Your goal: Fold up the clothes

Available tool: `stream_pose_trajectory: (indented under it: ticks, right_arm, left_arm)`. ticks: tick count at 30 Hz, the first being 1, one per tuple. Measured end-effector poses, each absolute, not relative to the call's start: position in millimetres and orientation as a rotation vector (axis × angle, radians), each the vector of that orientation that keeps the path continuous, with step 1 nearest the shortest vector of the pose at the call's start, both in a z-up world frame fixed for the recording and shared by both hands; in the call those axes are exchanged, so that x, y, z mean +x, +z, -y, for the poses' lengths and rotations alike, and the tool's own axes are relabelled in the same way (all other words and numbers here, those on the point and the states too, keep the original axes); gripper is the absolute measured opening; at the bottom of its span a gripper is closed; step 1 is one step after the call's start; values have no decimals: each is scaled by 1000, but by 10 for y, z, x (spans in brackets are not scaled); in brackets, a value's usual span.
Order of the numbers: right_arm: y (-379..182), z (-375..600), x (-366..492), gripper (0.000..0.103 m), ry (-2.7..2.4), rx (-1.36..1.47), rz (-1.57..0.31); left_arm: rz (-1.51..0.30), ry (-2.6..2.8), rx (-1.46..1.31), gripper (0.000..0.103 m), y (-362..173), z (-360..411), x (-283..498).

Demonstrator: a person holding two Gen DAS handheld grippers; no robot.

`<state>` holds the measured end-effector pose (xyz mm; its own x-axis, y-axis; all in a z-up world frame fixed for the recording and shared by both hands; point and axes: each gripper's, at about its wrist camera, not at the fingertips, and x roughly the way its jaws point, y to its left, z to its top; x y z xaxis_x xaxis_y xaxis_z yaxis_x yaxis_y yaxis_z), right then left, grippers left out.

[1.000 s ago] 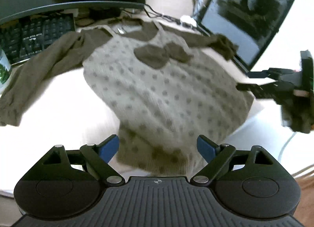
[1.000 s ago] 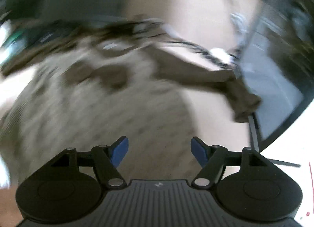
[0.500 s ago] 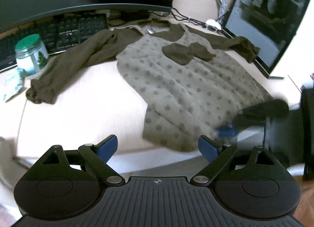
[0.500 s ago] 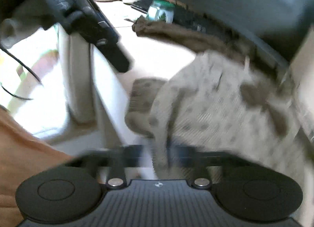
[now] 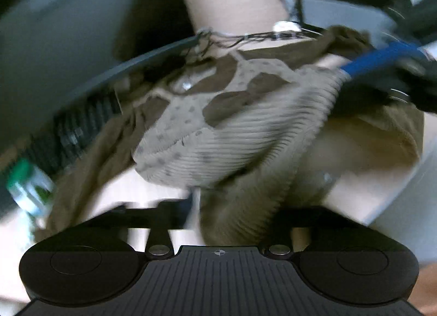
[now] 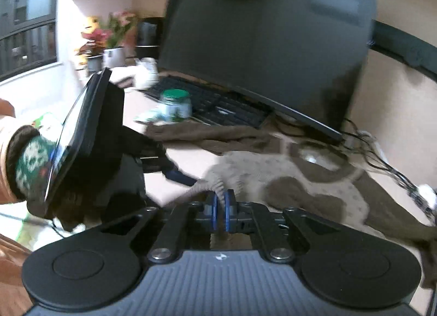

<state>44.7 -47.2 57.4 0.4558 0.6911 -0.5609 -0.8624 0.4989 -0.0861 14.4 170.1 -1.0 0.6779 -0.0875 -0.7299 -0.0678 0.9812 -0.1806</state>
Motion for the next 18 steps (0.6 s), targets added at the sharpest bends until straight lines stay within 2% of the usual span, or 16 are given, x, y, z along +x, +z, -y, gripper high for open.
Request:
stream_pose_trajectory:
  ticks: [2, 4, 8, 14, 17, 18]
  right_arm:
    - [526, 652, 631, 43, 905, -346, -512]
    - [446, 931, 855, 53, 788, -269, -549]
    - [162, 1347, 1182, 53, 596, -136, -675]
    - [-313, 1439, 1255, 53, 511, -201, -783]
    - [-345, 1363, 1295, 53, 520, -195, -791]
    - [-334, 1297, 1329, 53, 523, -195, -787]
  left_arm:
    - [-818, -6, -218, 6, -24, -1686, 274]
    - [-811, -70, -463, 6, 31, -1894, 109]
    - [-870, -6, -554, 6, -75, -2165, -337]
    - [-971, 120, -634, 6, -264, -2545, -998]
    - [-945, 111, -632, 20, -180, -2637, -1041]
    - [-916, 89, -620, 37, -104, -2641, -977]
